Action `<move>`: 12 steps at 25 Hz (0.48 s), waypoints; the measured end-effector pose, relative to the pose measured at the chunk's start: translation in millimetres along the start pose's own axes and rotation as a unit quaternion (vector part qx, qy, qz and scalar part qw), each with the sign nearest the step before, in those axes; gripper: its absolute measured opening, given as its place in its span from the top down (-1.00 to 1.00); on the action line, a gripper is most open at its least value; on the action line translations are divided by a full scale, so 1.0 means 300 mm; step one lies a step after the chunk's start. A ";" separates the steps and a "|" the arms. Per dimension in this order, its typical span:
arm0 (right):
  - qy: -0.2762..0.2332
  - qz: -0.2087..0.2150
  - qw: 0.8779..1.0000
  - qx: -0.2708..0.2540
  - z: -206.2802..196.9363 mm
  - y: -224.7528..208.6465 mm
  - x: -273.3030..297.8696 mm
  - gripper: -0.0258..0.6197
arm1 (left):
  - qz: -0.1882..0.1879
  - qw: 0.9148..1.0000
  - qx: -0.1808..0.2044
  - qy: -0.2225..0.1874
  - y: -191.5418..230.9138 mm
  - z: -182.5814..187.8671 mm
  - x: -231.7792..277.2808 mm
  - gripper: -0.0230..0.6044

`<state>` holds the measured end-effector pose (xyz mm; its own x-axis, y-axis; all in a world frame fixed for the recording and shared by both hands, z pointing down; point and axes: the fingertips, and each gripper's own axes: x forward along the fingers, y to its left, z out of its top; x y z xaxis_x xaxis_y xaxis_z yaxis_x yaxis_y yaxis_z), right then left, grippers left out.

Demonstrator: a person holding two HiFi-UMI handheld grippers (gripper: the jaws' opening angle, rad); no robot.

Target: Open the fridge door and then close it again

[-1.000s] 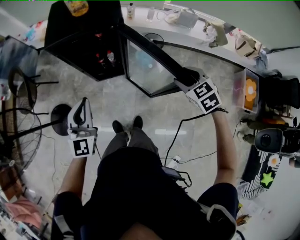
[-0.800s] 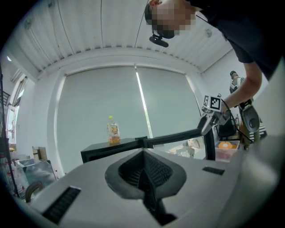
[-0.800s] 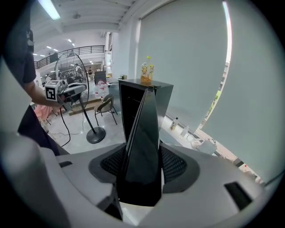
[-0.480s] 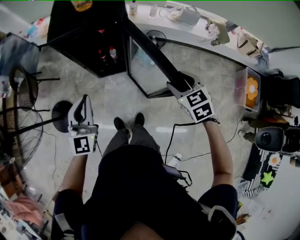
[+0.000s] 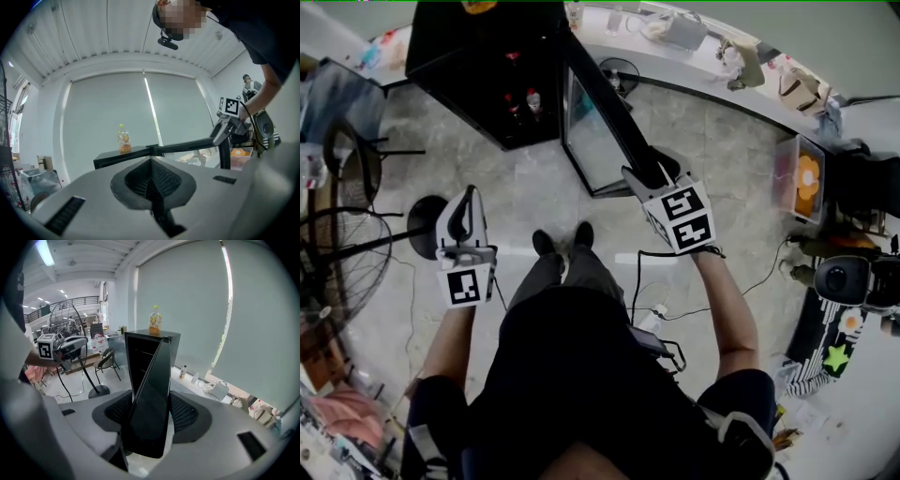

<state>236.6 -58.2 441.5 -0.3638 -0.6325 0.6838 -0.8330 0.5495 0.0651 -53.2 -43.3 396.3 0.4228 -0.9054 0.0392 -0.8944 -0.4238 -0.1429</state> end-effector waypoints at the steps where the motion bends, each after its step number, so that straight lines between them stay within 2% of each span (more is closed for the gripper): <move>1: 0.003 -0.001 1.000 0.001 0.002 0.017 0.003 0.10 | 0.001 1.000 0.000 -0.001 0.006 -0.001 -0.008 0.86; 6: 0.003 -0.005 1.000 0.017 0.023 0.106 0.007 0.07 | 0.004 1.000 0.002 -0.005 0.031 0.000 -0.052 0.86; 12: -0.021 0.017 0.999 0.045 0.053 0.198 0.017 0.00 | 0.010 1.000 -0.002 -0.003 0.058 -0.005 -0.093 0.86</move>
<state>178.5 -37.5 437.3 -0.4076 -0.6378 0.6535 -0.8532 0.5210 -0.0237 -80.7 -25.5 394.1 0.4053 -0.9137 0.0308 -0.9033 -0.4055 -0.1400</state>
